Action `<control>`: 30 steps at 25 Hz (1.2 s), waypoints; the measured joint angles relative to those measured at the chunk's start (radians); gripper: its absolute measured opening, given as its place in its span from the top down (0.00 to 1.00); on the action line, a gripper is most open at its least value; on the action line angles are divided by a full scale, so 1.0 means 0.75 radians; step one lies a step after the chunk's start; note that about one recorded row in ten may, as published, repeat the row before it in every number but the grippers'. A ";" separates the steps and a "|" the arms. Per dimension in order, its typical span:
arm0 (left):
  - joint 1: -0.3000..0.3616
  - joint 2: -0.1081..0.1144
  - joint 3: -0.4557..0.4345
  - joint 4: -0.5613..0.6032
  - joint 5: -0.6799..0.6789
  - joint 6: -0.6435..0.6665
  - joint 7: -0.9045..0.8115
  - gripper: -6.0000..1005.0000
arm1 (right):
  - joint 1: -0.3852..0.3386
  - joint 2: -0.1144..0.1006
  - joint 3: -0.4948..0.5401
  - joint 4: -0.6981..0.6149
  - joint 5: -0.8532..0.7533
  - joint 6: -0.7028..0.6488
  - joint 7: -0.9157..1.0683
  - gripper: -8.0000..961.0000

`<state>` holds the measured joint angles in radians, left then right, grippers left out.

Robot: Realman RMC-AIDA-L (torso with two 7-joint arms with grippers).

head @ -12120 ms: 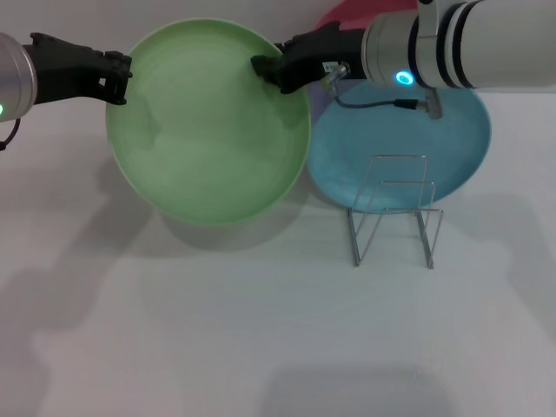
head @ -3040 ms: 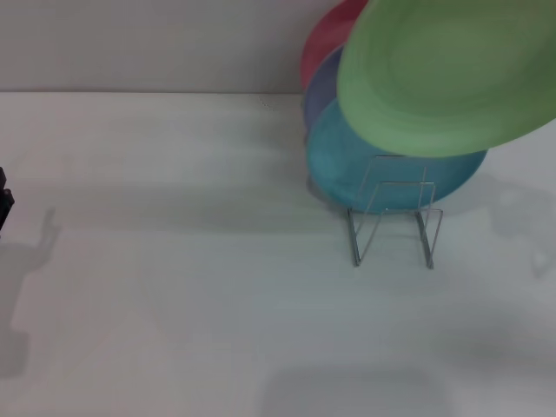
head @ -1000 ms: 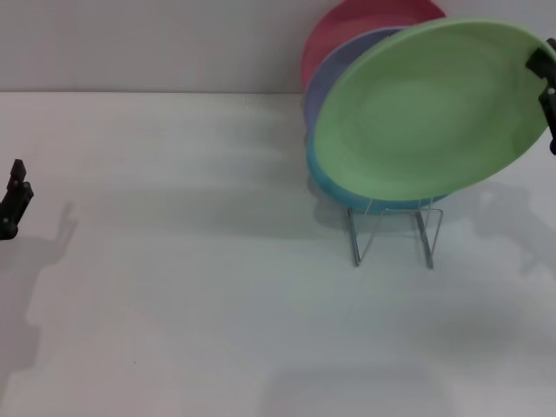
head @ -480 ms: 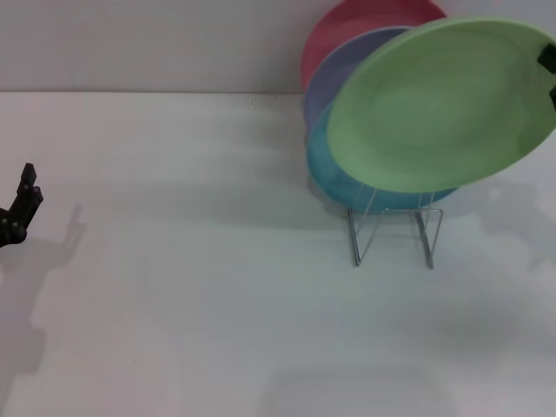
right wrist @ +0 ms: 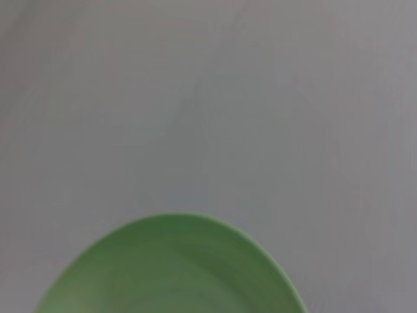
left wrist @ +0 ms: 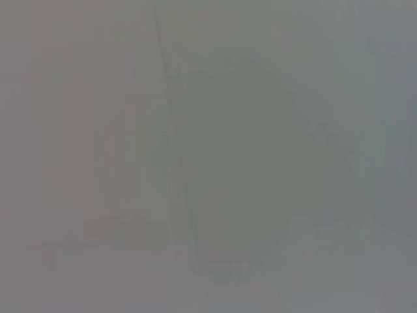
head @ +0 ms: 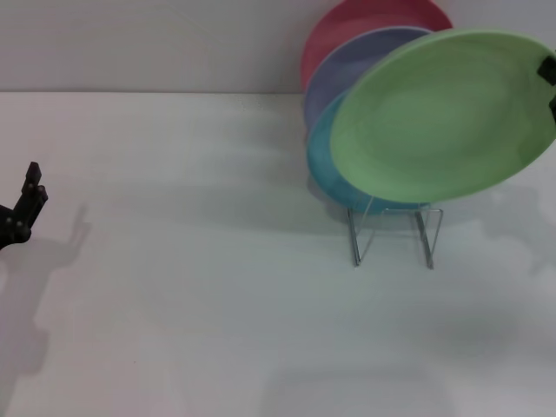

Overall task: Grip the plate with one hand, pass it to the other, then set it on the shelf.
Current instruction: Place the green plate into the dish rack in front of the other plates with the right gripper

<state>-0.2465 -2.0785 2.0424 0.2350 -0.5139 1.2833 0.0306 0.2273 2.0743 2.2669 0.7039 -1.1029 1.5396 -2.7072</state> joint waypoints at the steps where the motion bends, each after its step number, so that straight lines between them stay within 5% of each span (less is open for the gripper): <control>1: 0.000 0.000 0.000 0.000 0.000 0.000 0.000 0.20 | 0.001 -0.001 0.001 -0.007 -0.003 -0.004 -0.006 0.96; 30: 0.012 0.000 0.026 0.014 0.000 0.043 0.002 0.20 | 0.020 0.004 -0.011 -0.127 -0.041 -0.064 -0.063 0.95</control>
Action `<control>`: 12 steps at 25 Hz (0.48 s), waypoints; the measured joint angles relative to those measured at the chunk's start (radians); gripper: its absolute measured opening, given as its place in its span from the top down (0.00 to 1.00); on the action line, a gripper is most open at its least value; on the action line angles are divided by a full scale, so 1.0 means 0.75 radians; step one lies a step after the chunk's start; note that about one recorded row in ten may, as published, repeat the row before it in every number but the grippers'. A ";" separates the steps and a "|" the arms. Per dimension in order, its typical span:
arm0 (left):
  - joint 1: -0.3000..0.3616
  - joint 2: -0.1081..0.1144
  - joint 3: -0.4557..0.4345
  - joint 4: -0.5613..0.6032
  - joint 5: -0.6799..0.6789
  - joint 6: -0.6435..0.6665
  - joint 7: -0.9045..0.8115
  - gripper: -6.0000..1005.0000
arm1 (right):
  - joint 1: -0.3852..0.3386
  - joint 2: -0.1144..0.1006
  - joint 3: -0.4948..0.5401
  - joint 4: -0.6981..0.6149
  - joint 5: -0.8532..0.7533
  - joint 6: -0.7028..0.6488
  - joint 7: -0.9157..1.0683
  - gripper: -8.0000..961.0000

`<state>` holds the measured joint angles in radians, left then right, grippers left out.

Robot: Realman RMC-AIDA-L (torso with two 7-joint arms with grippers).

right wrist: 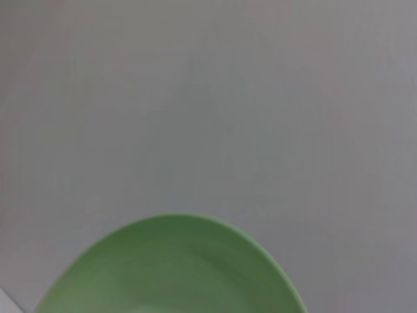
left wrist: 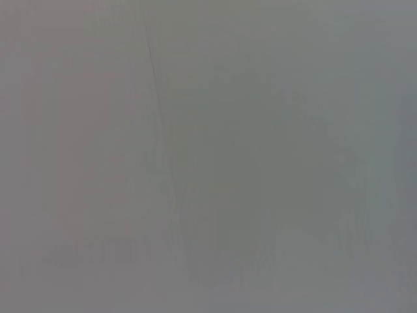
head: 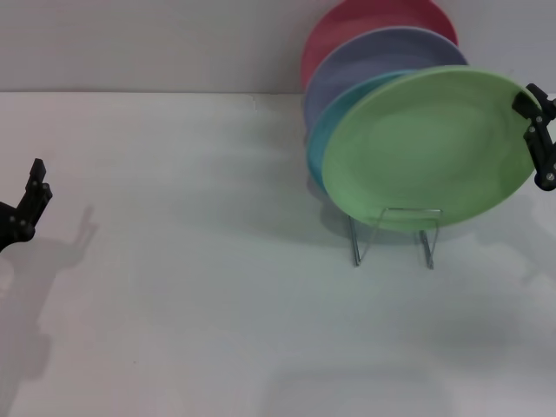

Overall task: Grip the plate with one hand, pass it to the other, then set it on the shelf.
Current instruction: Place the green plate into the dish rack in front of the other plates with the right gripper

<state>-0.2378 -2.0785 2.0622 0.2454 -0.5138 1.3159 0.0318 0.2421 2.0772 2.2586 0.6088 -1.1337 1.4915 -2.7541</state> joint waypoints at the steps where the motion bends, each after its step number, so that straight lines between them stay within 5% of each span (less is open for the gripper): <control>1: 0.002 0.000 0.001 0.000 0.000 0.003 -0.001 0.20 | 0.001 0.000 0.002 -0.007 0.000 -0.001 -0.003 0.95; 12: 0.004 0.000 0.001 0.004 0.000 0.015 -0.002 0.20 | 0.024 0.002 -0.013 -0.112 -0.019 -0.048 -0.154 0.90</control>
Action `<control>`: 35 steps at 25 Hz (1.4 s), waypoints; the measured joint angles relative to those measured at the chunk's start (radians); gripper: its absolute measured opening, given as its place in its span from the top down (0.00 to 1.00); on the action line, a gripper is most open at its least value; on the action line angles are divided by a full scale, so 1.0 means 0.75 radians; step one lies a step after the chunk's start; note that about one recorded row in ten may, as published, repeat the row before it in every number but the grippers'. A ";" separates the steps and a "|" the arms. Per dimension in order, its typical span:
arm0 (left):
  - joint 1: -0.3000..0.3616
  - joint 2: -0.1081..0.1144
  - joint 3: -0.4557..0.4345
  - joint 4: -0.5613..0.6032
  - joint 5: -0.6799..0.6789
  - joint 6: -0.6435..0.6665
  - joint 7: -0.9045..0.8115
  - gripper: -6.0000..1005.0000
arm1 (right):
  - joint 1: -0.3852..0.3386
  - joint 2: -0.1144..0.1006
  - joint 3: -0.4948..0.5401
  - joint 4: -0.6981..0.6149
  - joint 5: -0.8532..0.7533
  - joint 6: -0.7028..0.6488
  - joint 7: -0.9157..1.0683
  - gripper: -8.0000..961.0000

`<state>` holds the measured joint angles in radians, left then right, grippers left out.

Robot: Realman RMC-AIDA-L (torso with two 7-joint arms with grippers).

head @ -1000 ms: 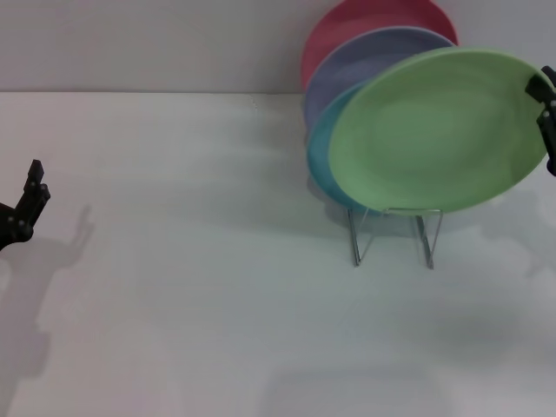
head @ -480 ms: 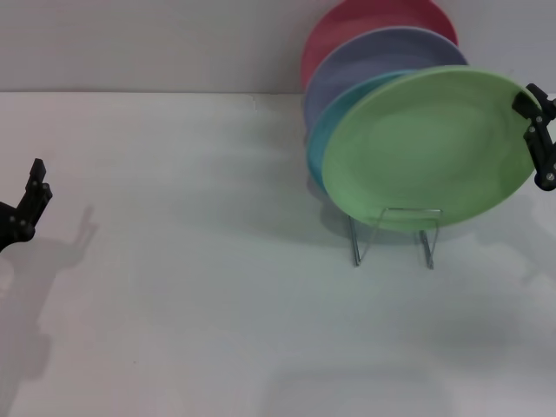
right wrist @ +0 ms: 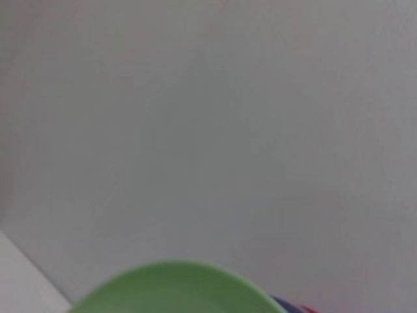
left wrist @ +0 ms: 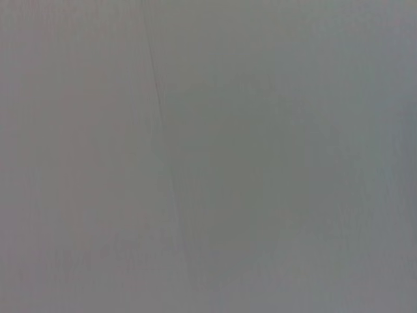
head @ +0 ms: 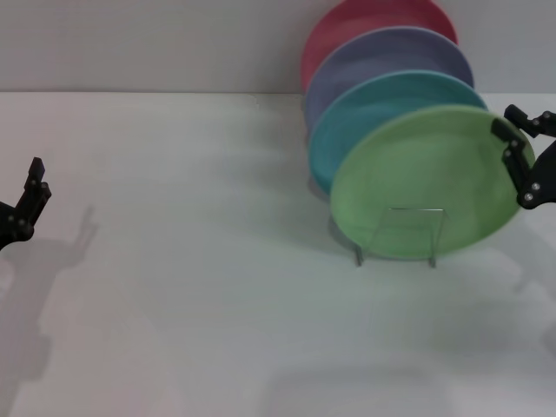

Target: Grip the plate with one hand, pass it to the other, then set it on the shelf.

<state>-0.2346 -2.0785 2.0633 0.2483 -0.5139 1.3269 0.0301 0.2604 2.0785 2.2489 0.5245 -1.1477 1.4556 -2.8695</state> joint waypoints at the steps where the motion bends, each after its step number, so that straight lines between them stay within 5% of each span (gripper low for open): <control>1: 0.000 0.000 0.000 0.004 0.000 0.000 0.000 0.20 | 0.001 0.000 -0.001 -0.004 -0.005 -0.001 -0.002 0.90; 7: 0.000 0.000 0.002 0.012 0.000 0.000 0.006 0.20 | 0.004 -0.002 -0.002 -0.015 -0.054 -0.004 -0.007 0.88; 15: -0.004 0.000 0.004 0.013 0.000 -0.001 0.007 0.20 | -0.004 -0.001 -0.001 -0.016 -0.061 0.059 -0.008 0.45; 23: -0.007 0.000 0.004 0.013 0.000 -0.003 0.011 0.20 | -0.043 0.011 0.127 -0.009 -0.023 0.323 0.004 0.21; 29: 0.002 0.001 -0.004 0.011 -0.012 -0.001 0.013 0.20 | -0.128 0.019 0.165 -0.113 0.461 0.333 0.029 0.18; 35: 0.005 0.002 -0.014 0.000 -0.014 -0.004 0.013 0.20 | -0.147 0.019 0.187 -0.300 0.837 0.089 0.025 0.17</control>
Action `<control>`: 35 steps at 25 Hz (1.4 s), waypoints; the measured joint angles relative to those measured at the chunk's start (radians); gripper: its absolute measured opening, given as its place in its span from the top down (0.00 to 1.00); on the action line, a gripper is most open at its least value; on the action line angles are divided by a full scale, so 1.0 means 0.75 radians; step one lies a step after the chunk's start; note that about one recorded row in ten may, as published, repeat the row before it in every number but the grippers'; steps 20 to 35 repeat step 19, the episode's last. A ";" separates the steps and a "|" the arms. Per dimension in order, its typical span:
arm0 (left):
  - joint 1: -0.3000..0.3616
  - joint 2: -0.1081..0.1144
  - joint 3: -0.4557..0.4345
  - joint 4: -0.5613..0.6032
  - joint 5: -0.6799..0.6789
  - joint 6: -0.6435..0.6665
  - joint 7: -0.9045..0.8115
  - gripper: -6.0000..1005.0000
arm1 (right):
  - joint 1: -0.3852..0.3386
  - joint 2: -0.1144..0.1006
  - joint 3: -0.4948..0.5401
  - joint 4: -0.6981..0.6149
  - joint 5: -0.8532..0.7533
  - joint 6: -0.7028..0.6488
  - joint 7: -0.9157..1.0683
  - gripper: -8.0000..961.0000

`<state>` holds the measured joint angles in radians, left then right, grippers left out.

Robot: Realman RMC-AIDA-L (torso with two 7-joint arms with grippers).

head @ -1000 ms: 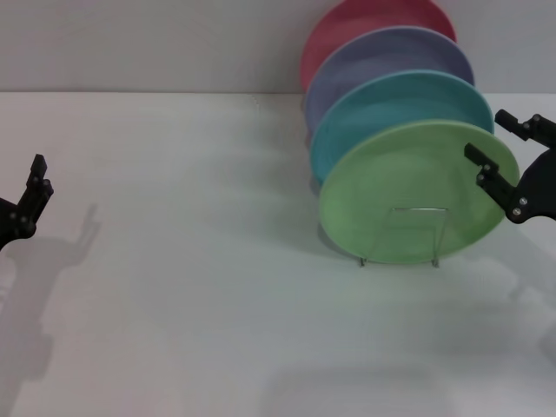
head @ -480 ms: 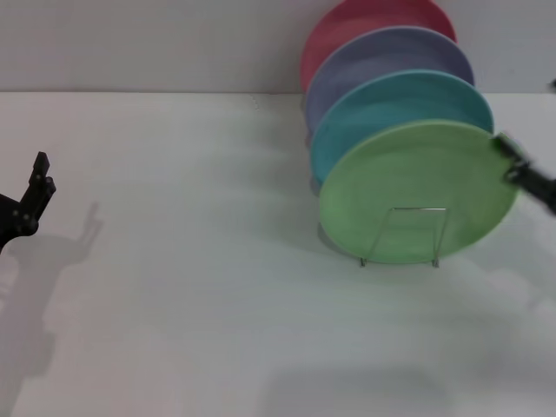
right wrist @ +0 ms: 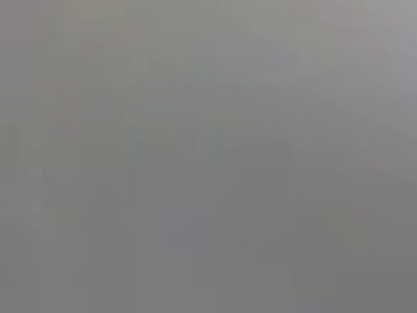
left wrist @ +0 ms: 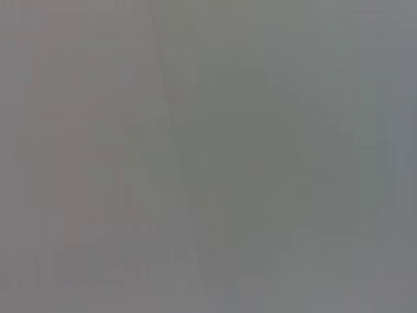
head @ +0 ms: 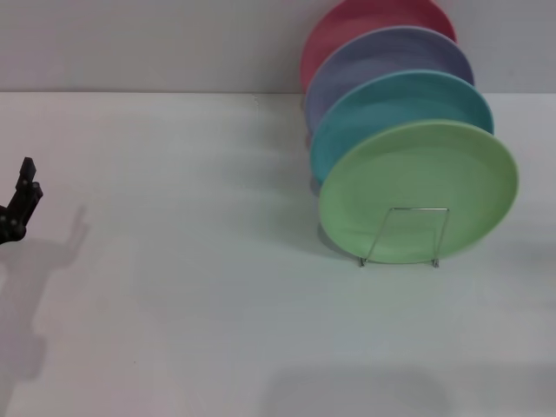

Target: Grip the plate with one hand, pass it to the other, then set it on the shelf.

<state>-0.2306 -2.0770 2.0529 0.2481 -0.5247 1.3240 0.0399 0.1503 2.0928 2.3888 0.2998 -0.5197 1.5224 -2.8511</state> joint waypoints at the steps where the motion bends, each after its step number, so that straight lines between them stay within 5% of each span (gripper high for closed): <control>1: 0.000 0.000 -0.002 0.000 -0.002 -0.002 0.000 0.20 | 0.001 0.000 0.000 -0.021 0.020 -0.040 -0.009 0.17; 17: 0.034 0.006 -0.107 -0.006 -0.004 0.004 0.098 0.20 | 0.012 -0.001 0.011 -0.157 0.218 -0.373 0.053 0.17; 35: 0.036 0.006 -0.113 -0.008 -0.004 0.005 0.101 0.20 | 0.012 -0.001 0.008 -0.161 0.222 -0.378 0.052 0.17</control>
